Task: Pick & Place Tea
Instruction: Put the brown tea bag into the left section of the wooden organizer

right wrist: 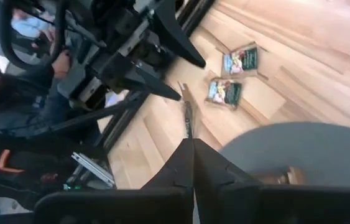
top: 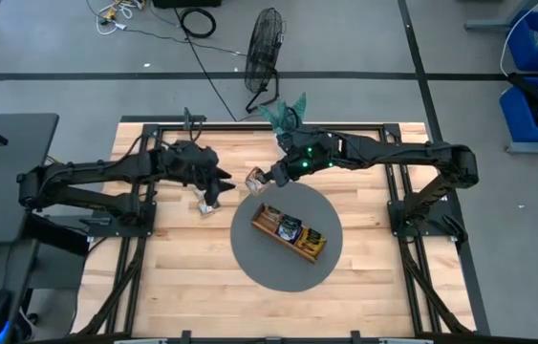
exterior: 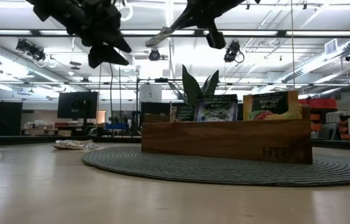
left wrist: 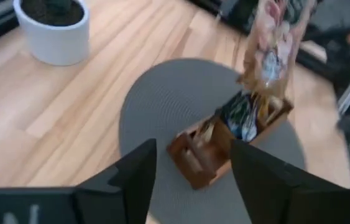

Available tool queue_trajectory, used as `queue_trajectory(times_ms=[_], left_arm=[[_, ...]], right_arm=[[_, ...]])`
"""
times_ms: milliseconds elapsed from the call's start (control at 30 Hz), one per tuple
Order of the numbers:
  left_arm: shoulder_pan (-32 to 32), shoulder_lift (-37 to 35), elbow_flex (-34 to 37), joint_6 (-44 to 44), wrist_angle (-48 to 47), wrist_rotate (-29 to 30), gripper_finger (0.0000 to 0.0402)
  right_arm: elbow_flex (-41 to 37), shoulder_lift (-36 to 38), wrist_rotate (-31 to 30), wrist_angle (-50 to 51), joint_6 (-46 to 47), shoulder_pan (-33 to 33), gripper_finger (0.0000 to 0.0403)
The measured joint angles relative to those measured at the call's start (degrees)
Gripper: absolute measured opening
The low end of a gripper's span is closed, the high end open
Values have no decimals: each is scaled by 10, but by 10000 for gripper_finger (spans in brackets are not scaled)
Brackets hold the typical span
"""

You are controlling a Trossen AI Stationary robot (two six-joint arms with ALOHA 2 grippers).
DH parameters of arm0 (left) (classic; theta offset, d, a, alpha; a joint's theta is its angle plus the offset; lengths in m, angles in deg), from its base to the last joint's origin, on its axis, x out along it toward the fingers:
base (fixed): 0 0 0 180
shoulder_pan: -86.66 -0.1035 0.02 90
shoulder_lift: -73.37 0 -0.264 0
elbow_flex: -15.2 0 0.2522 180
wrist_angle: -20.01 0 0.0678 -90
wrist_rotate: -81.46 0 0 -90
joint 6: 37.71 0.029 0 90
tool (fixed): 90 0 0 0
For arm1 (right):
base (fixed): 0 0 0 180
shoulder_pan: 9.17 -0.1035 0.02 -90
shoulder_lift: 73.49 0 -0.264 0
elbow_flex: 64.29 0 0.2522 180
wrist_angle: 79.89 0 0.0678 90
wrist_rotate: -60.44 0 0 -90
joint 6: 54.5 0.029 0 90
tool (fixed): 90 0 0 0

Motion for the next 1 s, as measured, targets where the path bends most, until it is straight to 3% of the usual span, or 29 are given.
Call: queue_trajectory(times_ms=[167, 467, 1000], left_arm=[[0, 0, 0, 22, -22, 2, 232], [0, 0, 0, 34, -38, 2, 221], [0, -27, 0, 52, -71, 3, 213]], right_arm=[[0, 0, -12, 48, -6, -25, 0], [0, -5, -99, 107, -29, -86, 0], [0, -92, -105, 130, -95, -96, 0]])
